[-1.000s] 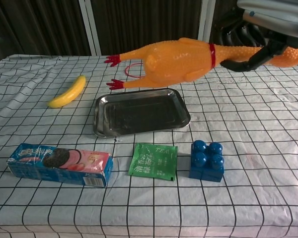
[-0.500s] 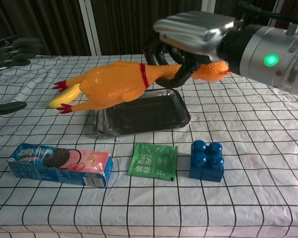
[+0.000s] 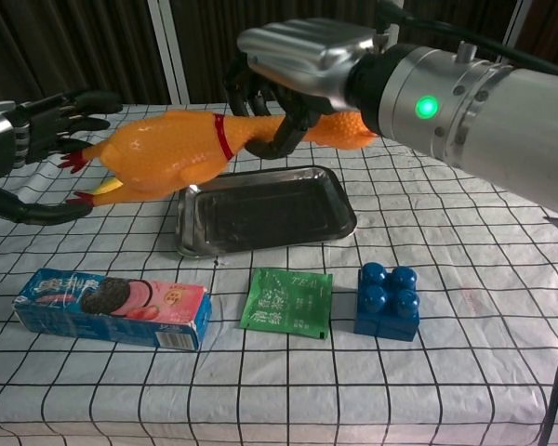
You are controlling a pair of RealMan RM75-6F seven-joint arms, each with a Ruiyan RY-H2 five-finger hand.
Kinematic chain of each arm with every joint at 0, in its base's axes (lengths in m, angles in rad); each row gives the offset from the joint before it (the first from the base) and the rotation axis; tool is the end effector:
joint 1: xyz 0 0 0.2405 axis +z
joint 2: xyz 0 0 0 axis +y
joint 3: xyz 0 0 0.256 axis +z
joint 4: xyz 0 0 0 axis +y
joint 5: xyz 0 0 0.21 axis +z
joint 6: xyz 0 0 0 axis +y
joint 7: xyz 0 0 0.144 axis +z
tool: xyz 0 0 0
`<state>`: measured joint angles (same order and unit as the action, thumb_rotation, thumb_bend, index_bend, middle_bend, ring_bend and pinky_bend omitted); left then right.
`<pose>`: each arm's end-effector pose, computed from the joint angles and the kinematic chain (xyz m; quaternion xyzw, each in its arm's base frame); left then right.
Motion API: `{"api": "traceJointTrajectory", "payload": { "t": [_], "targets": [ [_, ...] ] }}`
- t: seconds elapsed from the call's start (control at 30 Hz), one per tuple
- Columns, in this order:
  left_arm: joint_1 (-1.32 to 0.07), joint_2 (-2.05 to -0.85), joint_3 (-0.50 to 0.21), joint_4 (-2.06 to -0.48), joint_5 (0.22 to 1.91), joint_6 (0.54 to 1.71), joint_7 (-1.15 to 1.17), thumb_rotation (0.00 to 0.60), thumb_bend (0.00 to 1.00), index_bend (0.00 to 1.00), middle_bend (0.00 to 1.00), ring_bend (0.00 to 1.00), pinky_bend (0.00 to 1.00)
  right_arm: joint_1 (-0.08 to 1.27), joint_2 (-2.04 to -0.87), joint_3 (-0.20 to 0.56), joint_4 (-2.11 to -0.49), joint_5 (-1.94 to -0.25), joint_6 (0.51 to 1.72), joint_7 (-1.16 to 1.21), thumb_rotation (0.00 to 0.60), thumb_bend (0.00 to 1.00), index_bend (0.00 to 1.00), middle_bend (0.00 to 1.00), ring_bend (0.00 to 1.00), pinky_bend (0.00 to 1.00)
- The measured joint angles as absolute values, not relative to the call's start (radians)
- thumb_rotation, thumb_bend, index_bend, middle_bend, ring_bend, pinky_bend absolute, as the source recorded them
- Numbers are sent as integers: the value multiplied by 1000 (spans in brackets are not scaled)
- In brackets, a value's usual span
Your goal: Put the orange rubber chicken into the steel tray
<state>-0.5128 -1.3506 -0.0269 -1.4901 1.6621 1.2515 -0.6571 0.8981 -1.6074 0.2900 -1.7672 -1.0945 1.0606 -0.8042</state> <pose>-0.2024 0.2780 0.0526 -0.6160 -0.5204 -0.5532 0.2092 -0.0073 -0.3122 -0.0111 0.7849 -0.2129 0.4397 0.3812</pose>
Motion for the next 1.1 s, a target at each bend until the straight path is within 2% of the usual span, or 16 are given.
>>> {"api": "traceJointTrajectory", "payload": {
  "t": [0.03,0.1,0.17,0.23,0.3,0.4,0.53,0.57,0.63,0.87,0.93,0.97,1.0,1.03,1.07,1.1],
  "targets": [
    [-514,-1355,-30,-1491,1653,1248,-655,600,232,4,41,27,334,902,-1612,289,-1765,-1090,1064,-807,600,550,959,742,704,744],
    [-519,-1363,-39,-1495,1629,1233,-653,600,232,84,165,129,482,907,-1617,286,-1763,-1084,1067,-810,600,549,960,742,705,744],
    [-523,-1377,-50,-1500,1600,1223,-652,600,229,245,336,293,667,913,-1624,283,-1760,-1075,1071,-815,600,550,960,742,705,744],
    [-525,-1395,-61,-1501,1576,1216,-648,600,227,356,467,425,813,919,-1631,281,-1755,-1065,1076,-823,600,550,960,742,705,744],
    [-527,-1416,-70,-1503,1553,1207,-644,600,228,436,587,548,914,924,-1638,280,-1751,-1057,1082,-830,600,550,961,743,705,744],
    [-531,-1430,-76,-1513,1531,1187,-642,600,300,546,711,671,982,932,-1648,278,-1742,-1044,1093,-847,600,550,962,744,706,744],
    [-537,-1433,-77,-1534,1509,1158,-644,600,598,721,869,799,1000,942,-1663,277,-1733,-1028,1112,-863,600,550,963,746,708,745],
    [-538,-1434,-79,-1541,1500,1151,-648,600,657,751,905,832,1000,943,-1665,277,-1732,-1026,1117,-866,600,551,963,746,708,745],
    [-539,-1437,-81,-1550,1487,1143,-652,600,716,778,941,867,1000,945,-1669,276,-1730,-1020,1130,-876,600,551,963,747,709,745],
    [-527,-1473,-92,-1539,1476,1175,-569,600,770,806,966,898,1000,950,-1671,270,-1733,-1002,1153,-891,600,550,964,747,709,745],
    [-526,-1477,-92,-1540,1473,1173,-553,600,739,806,962,886,1000,951,-1669,268,-1734,-1000,1156,-890,600,550,964,747,709,745],
    [-527,-1474,-91,-1544,1471,1165,-555,600,673,776,926,839,998,952,-1668,268,-1734,-1000,1157,-890,600,550,964,747,709,745],
    [-528,-1472,-91,-1547,1471,1159,-563,600,612,723,872,783,980,952,-1667,267,-1734,-1000,1158,-890,600,550,964,747,709,745],
    [-530,-1468,-88,-1549,1474,1155,-575,600,513,579,729,645,916,952,-1666,266,-1733,-999,1160,-890,600,550,964,747,709,745],
    [-535,-1460,-82,-1549,1486,1146,-592,600,420,374,531,469,790,952,-1664,265,-1733,-999,1162,-891,600,550,964,747,709,745],
    [-539,-1452,-75,-1549,1498,1137,-606,600,372,237,392,341,673,952,-1663,264,-1733,-998,1163,-892,600,550,964,747,709,745]
  ]
}}
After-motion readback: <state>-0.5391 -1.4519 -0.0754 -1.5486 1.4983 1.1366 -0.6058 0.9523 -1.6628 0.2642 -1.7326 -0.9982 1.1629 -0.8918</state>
